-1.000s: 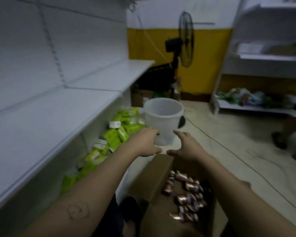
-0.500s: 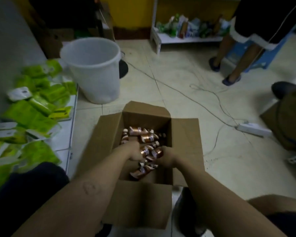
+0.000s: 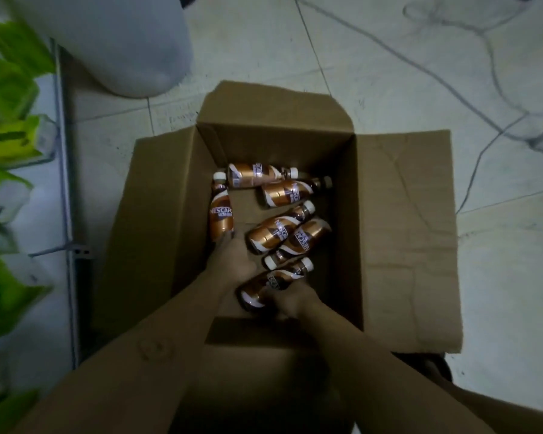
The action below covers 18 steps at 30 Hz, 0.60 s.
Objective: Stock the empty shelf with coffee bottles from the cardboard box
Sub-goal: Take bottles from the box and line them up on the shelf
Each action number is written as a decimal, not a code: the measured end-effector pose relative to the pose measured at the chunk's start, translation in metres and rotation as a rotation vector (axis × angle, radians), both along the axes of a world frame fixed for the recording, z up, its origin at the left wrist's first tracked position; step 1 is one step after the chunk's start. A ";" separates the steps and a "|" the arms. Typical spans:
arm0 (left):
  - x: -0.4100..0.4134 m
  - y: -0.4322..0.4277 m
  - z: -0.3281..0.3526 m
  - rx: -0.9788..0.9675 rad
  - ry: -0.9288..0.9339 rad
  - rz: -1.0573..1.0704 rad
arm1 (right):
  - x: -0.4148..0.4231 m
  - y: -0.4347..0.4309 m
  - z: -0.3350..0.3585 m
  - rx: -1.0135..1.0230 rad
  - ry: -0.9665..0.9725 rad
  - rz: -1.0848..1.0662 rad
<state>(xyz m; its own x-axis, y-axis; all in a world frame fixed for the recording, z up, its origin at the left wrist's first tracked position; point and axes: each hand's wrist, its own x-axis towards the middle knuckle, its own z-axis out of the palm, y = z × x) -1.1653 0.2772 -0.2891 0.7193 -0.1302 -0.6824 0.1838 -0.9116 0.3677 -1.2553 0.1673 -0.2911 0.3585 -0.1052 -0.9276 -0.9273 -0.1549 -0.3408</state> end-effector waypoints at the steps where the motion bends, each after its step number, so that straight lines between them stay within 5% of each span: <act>1: 0.008 -0.004 -0.009 0.022 -0.057 -0.026 | 0.001 0.004 -0.011 0.012 0.014 -0.078; 8: 0.030 -0.030 -0.068 0.010 -0.079 -0.244 | 0.004 0.012 -0.060 0.101 0.086 -0.455; 18: 0.023 -0.019 -0.029 -0.030 0.204 0.034 | -0.008 -0.009 -0.025 -0.137 0.075 -0.368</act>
